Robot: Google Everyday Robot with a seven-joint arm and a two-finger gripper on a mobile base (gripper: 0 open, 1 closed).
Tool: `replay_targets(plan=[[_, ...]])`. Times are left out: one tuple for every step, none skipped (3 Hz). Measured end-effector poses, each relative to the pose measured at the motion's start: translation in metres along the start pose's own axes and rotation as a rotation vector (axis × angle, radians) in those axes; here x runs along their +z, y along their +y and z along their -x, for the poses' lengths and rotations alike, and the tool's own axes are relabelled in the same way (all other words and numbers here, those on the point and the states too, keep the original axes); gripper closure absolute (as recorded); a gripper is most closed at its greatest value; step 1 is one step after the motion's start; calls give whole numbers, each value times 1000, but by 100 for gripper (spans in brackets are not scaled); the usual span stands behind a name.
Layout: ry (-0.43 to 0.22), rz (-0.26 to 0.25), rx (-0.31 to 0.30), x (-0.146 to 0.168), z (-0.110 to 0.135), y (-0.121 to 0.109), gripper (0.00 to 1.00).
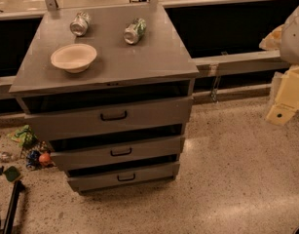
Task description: Open top drawer
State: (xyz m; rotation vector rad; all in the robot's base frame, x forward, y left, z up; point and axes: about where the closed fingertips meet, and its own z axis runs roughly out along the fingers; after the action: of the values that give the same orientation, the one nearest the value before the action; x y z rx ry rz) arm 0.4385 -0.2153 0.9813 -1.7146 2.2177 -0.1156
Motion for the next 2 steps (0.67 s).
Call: replay_targets(plan=[[-5,-3,6,6,0,-1,0],[-73,40,-18,42,-1,6,0]])
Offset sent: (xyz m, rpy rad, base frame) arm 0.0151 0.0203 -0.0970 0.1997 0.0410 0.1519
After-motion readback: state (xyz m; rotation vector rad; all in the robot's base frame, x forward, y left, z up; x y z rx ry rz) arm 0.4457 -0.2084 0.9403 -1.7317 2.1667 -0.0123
